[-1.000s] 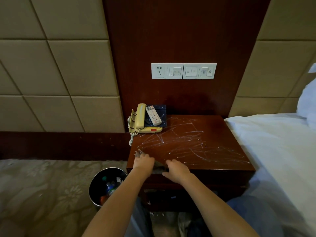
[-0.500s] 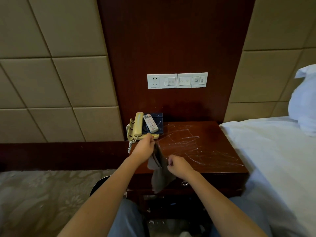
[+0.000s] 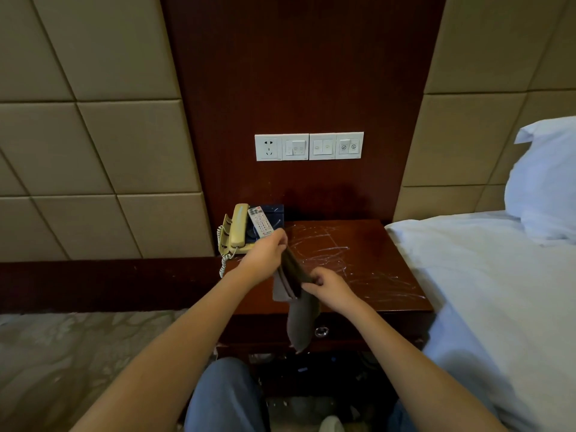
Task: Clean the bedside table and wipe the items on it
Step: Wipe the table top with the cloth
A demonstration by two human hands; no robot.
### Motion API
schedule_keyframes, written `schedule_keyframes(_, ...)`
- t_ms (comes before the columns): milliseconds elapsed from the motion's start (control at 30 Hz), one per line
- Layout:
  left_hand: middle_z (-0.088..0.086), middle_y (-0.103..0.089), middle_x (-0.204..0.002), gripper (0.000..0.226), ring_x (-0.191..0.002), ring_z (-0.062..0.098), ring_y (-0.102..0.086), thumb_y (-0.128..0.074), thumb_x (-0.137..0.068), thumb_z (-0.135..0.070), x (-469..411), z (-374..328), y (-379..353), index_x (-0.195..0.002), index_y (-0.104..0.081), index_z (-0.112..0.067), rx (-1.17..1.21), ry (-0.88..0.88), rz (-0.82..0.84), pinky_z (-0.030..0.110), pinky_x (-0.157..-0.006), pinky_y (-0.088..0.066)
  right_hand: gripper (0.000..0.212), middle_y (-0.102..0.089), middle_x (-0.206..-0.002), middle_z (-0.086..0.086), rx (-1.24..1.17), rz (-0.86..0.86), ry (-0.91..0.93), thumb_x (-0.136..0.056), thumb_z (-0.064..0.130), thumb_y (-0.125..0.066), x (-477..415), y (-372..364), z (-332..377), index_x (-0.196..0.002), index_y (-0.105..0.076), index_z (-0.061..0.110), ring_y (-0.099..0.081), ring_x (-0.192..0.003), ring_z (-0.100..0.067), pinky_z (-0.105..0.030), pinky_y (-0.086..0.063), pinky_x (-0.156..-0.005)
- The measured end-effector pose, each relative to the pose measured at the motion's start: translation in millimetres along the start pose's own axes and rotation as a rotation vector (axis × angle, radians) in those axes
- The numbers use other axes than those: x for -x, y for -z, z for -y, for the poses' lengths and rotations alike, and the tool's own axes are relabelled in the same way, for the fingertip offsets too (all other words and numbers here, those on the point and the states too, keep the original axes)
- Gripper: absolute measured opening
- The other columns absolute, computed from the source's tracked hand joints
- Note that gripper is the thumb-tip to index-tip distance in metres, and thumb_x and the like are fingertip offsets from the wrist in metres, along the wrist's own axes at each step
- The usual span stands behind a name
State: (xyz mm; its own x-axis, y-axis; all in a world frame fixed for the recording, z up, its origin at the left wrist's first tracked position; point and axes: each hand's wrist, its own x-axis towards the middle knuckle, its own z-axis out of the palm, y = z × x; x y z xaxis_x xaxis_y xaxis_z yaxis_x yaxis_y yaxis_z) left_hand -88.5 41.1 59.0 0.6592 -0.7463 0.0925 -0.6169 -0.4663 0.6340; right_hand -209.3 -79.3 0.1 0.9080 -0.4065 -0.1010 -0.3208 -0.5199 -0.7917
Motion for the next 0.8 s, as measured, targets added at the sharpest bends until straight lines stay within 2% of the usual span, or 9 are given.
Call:
schedule_keyframes(67, 0.005, -0.056, -0.092, 0.010, -0.077, 0.017, -0.054, -0.037, -0.101, -0.015, 0, 11, 7, -0.099, -0.047, -0.015, -0.001, 0.063, -0.031, 0.027, -0.064, -0.045, 0.014, -0.056, -0.085, 0.003, 0.065, -0.001, -0.016, -0.092, 0.025, -0.059, 0, 6, -9, -0.082, -0.051, 0.021, -0.055, -0.083, -0.014, -0.024, -0.041, -0.066)
schedule_keyframes(167, 0.006, -0.058, -0.096, 0.012, -0.086, 0.021, -0.057, -0.039, -0.100, -0.014, 1, 26, 17, -0.104, -0.051, -0.014, -0.040, 0.122, -0.063, 0.033, -0.073, -0.048, 0.013, -0.058, -0.084, 0.004, 0.151, 0.001, -0.045, -0.091, 0.025, -0.061, 2, 17, -18, -0.080, -0.054, 0.024, -0.056, -0.083, -0.014, -0.025, -0.041, -0.067)
schedule_keyframes(267, 0.006, -0.055, -0.093, 0.010, -0.085, 0.022, -0.054, -0.040, -0.099, -0.011, 4, 41, 22, -0.099, -0.050, -0.013, -0.061, 0.159, -0.016, 0.032, -0.073, -0.044, 0.009, -0.060, -0.089, 0.002, 0.173, 0.016, -0.059, -0.092, 0.021, -0.060, 0, 26, -20, -0.083, -0.058, 0.022, -0.058, -0.087, -0.016, -0.027, -0.044, -0.072)
schedule_keyframes(367, 0.004, -0.053, -0.083, 0.009, -0.071, 0.019, -0.055, -0.041, -0.099, -0.009, 6, 55, 21, -0.095, -0.048, -0.012, -0.017, 0.212, 0.060, 0.031, -0.064, -0.048, 0.009, -0.059, -0.092, 0.002, 0.205, 0.024, -0.041, -0.093, 0.019, -0.058, -6, 32, -17, -0.085, -0.059, 0.021, -0.056, -0.093, -0.017, -0.030, -0.044, -0.081)
schedule_keyframes(467, 0.004, -0.054, -0.070, 0.008, -0.053, 0.014, -0.052, -0.040, -0.099, -0.011, 6, 69, 21, -0.096, -0.048, -0.012, -0.029, 0.296, 0.129, 0.023, -0.049, -0.044, 0.015, -0.058, -0.084, 0.001, 0.290, 0.054, -0.059, -0.094, 0.023, -0.057, -15, 34, -15, -0.080, -0.058, 0.018, -0.056, -0.085, -0.017, -0.031, -0.044, -0.076)
schedule_keyframes(567, 0.005, -0.051, -0.065, 0.014, -0.047, 0.015, -0.049, -0.040, -0.098, -0.008, 4, 81, 16, -0.087, -0.046, -0.013, -0.046, 0.368, 0.182, 0.022, -0.042, -0.040, 0.016, -0.062, -0.083, -0.005, 0.386, 0.050, -0.105, -0.093, 0.024, -0.056, -29, 29, -13, -0.079, -0.057, 0.016, -0.061, -0.082, -0.023, -0.037, -0.049, -0.073)
schedule_keyframes(667, 0.012, -0.054, -0.086, 0.017, -0.066, 0.026, -0.060, -0.041, -0.096, -0.002, -7, 93, 1, -0.085, -0.048, -0.013, 0.026, 0.473, 0.103, 0.033, -0.054, -0.053, 0.013, -0.060, -0.086, -0.002, 0.561, -0.041, -0.108, -0.095, 0.021, -0.050, -40, 14, -6, -0.102, -0.057, 0.013, -0.062, -0.086, -0.023, -0.035, -0.048, -0.073)
schedule_keyframes(733, 0.017, -0.054, -0.112, 0.015, -0.097, 0.034, -0.060, -0.044, -0.094, -0.001, -13, 97, -14, -0.106, -0.050, -0.008, -0.012, 0.509, -0.039, 0.042, -0.079, -0.055, 0.031, -0.058, -0.113, -0.006, 0.689, -0.201, -0.070, -0.096, 0.024, -0.048, -48, -3, -8, -0.125, -0.050, 0.014, -0.057, -0.108, -0.024, -0.039, -0.047, -0.089)
schedule_keyframes(800, 0.018, -0.045, -0.131, 0.031, -0.117, 0.034, -0.050, -0.043, -0.095, -0.007, -12, 98, -37, -0.125, -0.041, -0.006, -0.189, 0.478, -0.129, 0.042, -0.094, -0.046, 0.046, -0.045, -0.138, -0.009, 0.756, -0.263, -0.022, -0.097, 0.029, -0.046, -53, -23, -15, -0.139, -0.037, 0.015, -0.043, -0.128, -0.026, -0.045, -0.037, -0.106)
